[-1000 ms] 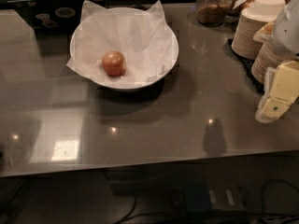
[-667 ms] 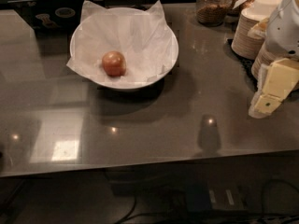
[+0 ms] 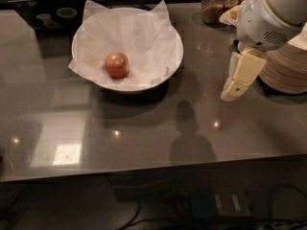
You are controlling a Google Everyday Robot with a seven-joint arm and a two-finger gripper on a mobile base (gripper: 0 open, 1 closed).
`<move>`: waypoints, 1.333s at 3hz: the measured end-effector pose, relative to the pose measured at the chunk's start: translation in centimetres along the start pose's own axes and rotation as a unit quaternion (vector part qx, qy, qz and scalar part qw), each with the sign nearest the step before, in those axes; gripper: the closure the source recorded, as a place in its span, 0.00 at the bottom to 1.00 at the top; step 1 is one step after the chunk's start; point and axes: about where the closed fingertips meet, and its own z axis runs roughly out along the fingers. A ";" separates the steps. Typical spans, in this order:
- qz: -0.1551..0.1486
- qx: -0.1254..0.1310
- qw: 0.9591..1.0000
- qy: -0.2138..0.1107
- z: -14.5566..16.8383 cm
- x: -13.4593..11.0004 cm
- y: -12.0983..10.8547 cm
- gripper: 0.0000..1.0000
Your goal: Pick apple from white bowl
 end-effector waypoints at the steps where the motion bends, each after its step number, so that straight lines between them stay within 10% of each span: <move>1: -0.026 0.010 0.998 -0.061 1.4 -2.6 -1.9 0.00; 3: -0.042 0.032 0.995 -0.085 2.5 -3.9 -3.1 0.00; 4: -0.067 0.050 0.986 -0.144 4.6 -6.9 -5.2 0.00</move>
Offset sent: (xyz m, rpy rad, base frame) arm 0.0211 0.0196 0.0033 0.0742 -0.0464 0.0661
